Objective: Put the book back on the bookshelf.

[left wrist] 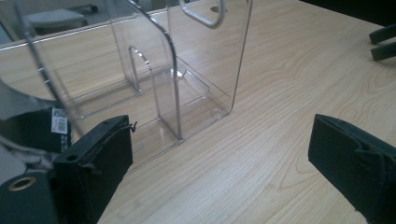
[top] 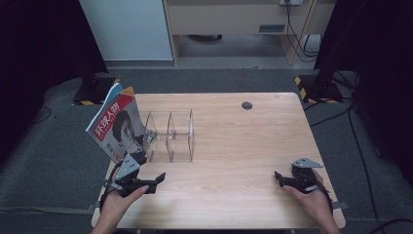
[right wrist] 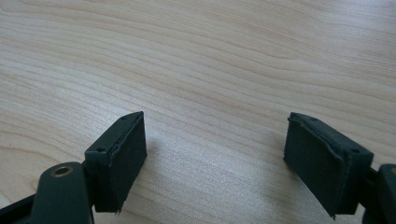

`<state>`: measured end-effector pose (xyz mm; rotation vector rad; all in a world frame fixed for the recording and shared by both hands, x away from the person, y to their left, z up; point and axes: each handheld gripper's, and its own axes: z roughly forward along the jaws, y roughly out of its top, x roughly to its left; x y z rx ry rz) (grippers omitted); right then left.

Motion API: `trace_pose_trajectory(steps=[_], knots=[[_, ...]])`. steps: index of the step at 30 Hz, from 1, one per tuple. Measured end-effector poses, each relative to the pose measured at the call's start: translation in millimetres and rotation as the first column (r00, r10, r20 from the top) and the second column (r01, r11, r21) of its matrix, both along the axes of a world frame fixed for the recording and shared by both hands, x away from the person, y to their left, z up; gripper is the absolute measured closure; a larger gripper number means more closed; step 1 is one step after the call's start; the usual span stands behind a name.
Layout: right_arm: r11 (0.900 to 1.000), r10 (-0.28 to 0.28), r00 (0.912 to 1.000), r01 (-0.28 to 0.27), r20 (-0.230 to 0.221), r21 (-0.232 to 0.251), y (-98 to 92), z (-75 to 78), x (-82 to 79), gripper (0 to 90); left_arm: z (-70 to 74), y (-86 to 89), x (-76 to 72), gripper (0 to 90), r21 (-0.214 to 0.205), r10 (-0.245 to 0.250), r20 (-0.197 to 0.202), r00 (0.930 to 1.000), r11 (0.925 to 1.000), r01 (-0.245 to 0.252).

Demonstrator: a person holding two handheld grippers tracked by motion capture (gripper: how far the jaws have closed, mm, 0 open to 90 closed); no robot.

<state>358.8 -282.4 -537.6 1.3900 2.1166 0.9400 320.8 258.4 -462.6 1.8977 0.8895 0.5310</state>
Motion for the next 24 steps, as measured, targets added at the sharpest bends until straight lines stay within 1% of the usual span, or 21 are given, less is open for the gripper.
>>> trace_pose_trajectory(steps=[1, 2, 3, 5, 7, 8, 9, 11, 13, 15, 16, 18, 21, 24], knots=[[1.0, 0.0, 1.0, 0.0, -0.002, 0.0, 0.1, 0.1, -0.1, 21.3, 0.1, -2.7, 2.4, 5.8, 0.01, -0.005, 0.006, 1.0, 0.9999, 0.005], [1.0, -0.002, 1.0, 0.002, -0.001, 0.001, 0.2, 0.0, -0.1, 21.2, 0.6, -8.7, 4.3, 5.8, 0.022, -0.001, -0.02, 0.9998, 0.9998, 0.001], [1.0, -0.001, 1.0, 0.001, -0.003, 0.001, 0.1, 0.1, -0.1, 21.2, 0.6, -8.7, 4.3, 5.8, 0.022, -0.001, -0.02, 0.9998, 0.9998, 0.001], [1.0, -0.001, 1.0, 0.001, 0.0, 0.001, 0.2, -0.1, -0.1, 21.2, -0.4, -15.7, 7.5, 5.8, 0.029, -0.013, -0.029, 0.9995, 0.9995, 0.014], [1.0, -0.001, 1.0, 0.001, -0.003, 0.001, 0.1, 0.1, -0.1, 21.2, -2.7, -22.9, 11.9, 5.8, 0.023, -0.019, -0.032, 0.9993, 0.9995, 0.02], [1.0, -0.001, 1.0, 0.001, -0.003, 0.001, 0.1, 0.1, -0.2, 21.1, -4.4, -29.2, 15.8, 5.8, 0.024, -0.024, -0.037, 0.999, 0.9994, 0.025], [1.0, -0.001, 1.0, 0.001, -0.003, 0.001, 0.1, 0.1, -0.2, 21.1, -4.4, -29.2, 15.8, 5.8, 0.024, -0.024, -0.037, 0.999, 0.9994, 0.025], [1.0, -0.001, 1.0, 0.001, -0.003, 0.001, 0.1, 0.1, -0.1, 21.2, -5.2, -36.3, 19.4, 5.8, 0.034, -0.036, -0.038, 0.9986, 0.9988, 0.037], [1.0, 0.0, 1.0, 0.0, -0.003, 0.001, 0.1, 0.1, -0.1, 21.1, -7.2, -46.4, 24.0, 5.0, 0.045, -0.052, -0.05, 0.9974, 0.9975, 0.054], [1.0, -0.001, 1.0, 0.001, -0.002, 0.001, 0.2, 0.0, -0.1, 21.1, -9.3, -51.8, 26.6, 5.0, 0.057, -0.07, -0.058, 0.9959, 0.9957, 0.073], [1.0, -0.001, 1.0, 0.001, -0.002, 0.001, 0.2, 0.0, -0.1, 21.0, -10.5, -54.2, 27.7, 4.9, 0.057, -0.074, -0.062, 0.9954, 0.9954, 0.077], [1.0, -0.001, 1.0, 0.001, -0.002, 0.001, 0.2, 0.0, 0.0, 21.0, -12.6, -57.7, 30.6, 4.7, 0.044, -0.09, -0.076, 0.993, 0.9946, 0.094], [1.0, -0.001, 1.0, 0.001, -0.002, 0.001, 0.2, 0.0, -0.1, 20.9, -14.3, -60.8, 33.2, 4.7, 0.047, -0.098, -0.081, 0.9919, 0.9937, 0.102], [1.0, 0.001, 1.0, -0.001, -0.003, 0.001, 0.2, 0.1, -0.1, 20.9, -16.9, -68.5, 37.3, 4.7, 0.048, -0.114, -0.097, 0.9888, 0.9918, 0.119]])
